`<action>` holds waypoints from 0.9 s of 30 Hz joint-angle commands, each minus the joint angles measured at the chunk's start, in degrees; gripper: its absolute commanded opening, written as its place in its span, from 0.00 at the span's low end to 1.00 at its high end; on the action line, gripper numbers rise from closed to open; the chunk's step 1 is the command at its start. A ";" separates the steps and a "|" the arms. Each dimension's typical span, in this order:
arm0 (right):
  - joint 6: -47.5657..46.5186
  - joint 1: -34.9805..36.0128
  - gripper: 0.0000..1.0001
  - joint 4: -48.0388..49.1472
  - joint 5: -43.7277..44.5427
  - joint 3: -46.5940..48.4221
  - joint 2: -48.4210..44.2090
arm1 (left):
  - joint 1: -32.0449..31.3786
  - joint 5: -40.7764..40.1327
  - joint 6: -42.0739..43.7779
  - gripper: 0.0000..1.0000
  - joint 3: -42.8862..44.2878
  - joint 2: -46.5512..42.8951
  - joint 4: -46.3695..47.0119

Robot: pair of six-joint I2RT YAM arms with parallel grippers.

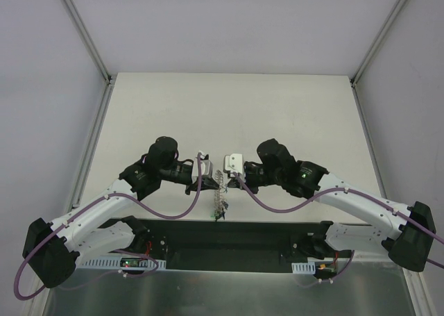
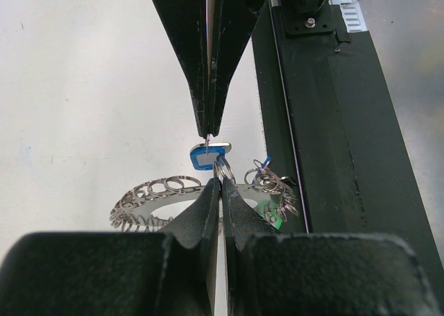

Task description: Put the keys on the keyring

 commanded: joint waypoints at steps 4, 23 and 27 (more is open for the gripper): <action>-0.91 0.68 0.01 0.99 -1.07 1.07 -0.51 | -0.44 2.15 -0.38 0.00 0.50 -0.47 3.51; -0.82 1.12 0.01 1.34 -1.69 1.33 -0.25 | -0.44 2.77 -0.47 0.00 0.58 -0.30 4.91; -0.82 1.12 0.01 1.52 -1.78 1.42 0.10 | -0.44 3.99 -0.47 0.00 0.58 -0.21 4.91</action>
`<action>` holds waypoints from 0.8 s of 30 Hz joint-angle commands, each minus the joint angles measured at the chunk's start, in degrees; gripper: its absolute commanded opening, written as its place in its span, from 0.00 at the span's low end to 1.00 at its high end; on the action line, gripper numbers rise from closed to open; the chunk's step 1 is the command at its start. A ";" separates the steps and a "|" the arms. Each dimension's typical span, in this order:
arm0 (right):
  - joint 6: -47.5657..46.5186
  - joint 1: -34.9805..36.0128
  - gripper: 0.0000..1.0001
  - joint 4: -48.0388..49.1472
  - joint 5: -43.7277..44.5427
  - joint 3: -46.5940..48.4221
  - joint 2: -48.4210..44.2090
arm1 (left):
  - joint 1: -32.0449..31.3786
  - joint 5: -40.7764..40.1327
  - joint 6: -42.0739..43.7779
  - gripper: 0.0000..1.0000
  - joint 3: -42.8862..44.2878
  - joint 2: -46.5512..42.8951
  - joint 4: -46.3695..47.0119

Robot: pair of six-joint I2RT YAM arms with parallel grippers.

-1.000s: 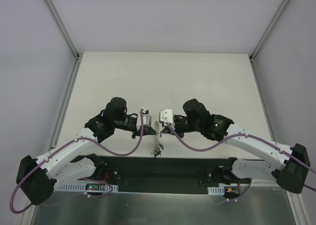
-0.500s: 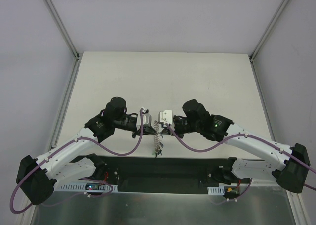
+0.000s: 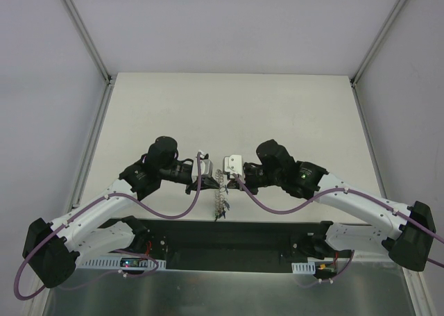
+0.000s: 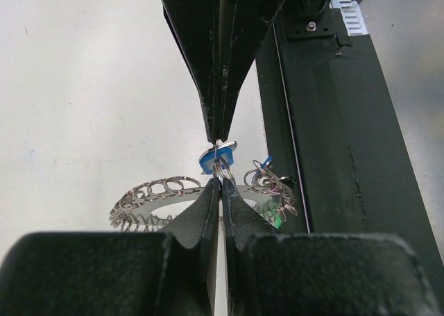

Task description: Put the keys on the keyring

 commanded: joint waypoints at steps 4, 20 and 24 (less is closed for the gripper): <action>-0.78 0.42 0.01 1.71 -2.15 1.68 0.28 | -0.44 4.99 0.19 0.00 0.69 0.12 4.00; -1.13 1.56 0.01 2.59 -2.94 2.74 1.07 | -0.53 7.01 0.01 0.00 0.78 0.39 4.00; -1.39 1.56 0.01 2.77 -2.77 2.91 1.34 | -0.53 8.24 -0.08 0.00 0.78 0.56 4.00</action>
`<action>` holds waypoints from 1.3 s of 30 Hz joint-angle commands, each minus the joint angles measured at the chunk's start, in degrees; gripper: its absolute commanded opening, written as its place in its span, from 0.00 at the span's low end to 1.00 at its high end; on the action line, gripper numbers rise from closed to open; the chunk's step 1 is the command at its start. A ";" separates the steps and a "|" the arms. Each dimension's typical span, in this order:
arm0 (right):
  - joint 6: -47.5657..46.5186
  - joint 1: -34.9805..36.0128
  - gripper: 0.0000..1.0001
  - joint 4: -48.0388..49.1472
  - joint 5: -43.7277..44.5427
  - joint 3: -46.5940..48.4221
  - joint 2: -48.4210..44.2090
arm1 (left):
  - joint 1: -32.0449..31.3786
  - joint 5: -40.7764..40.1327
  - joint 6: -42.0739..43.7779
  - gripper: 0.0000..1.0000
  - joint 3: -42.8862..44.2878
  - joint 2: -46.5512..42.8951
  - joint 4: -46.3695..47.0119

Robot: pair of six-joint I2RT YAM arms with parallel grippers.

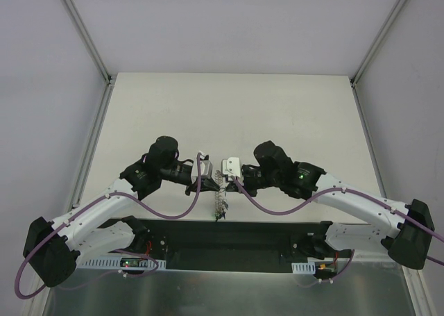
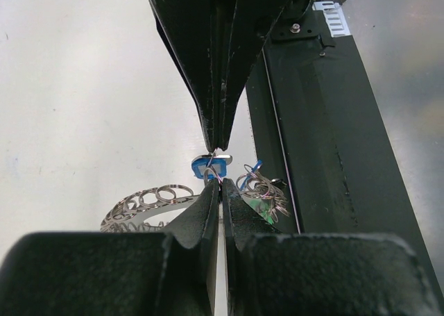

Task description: Put the keys on the keyring

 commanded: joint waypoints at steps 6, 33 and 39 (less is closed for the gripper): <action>-1.94 0.76 0.01 2.99 -2.35 3.77 0.66 | -0.53 6.67 -0.21 0.00 0.78 0.43 4.13; 6.65 -2.93 0.01 -4.82 11.76 1.14 -1.18 | -0.70 -4.31 1.63 0.00 0.26 -5.10 0.97; 14.31 -8.91 0.01 -17.81 19.61 0.96 0.39 | -0.70 -8.27 3.22 0.00 0.25 -8.27 -0.97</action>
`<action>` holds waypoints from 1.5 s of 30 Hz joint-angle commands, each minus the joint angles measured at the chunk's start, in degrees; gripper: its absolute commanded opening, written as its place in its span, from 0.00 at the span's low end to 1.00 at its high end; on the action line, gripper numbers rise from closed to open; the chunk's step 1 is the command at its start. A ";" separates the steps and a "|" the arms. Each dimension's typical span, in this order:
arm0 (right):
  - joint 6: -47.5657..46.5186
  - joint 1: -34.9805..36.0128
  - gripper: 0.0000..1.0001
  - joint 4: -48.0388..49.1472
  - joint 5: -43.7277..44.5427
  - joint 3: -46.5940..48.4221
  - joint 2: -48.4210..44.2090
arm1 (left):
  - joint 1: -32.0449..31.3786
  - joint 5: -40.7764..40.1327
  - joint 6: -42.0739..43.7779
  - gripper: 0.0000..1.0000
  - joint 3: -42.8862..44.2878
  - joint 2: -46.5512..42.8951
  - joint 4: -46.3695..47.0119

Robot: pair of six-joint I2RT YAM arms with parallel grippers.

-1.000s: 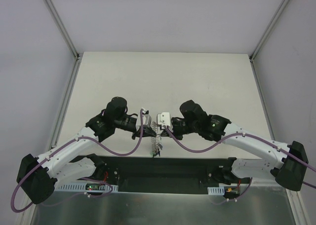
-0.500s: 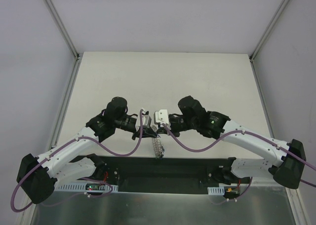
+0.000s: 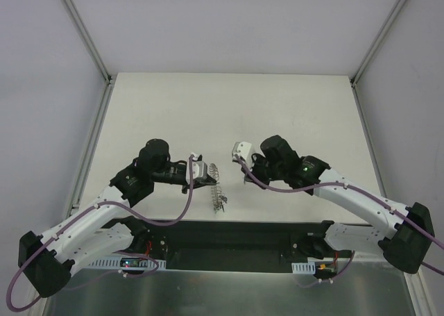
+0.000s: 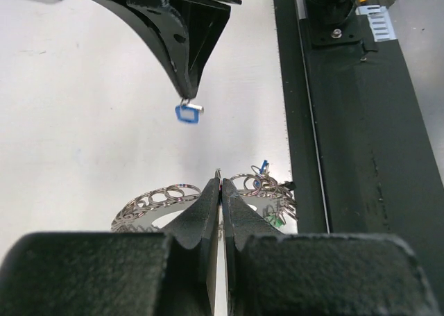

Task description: Put the keys on the keyring

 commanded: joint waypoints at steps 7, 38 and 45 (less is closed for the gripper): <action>7.41 -7.05 0.01 -21.80 12.67 6.01 11.30 | -0.66 -5.31 4.25 0.00 0.69 -4.83 -2.56; 6.27 -6.00 0.21 -11.44 17.15 24.39 42.61 | -0.66 -4.26 4.26 0.00 1.04 -5.62 -3.44; 6.62 -5.30 0.25 -11.62 18.30 23.95 42.08 | -0.66 -4.35 4.17 0.00 1.13 -5.80 -3.52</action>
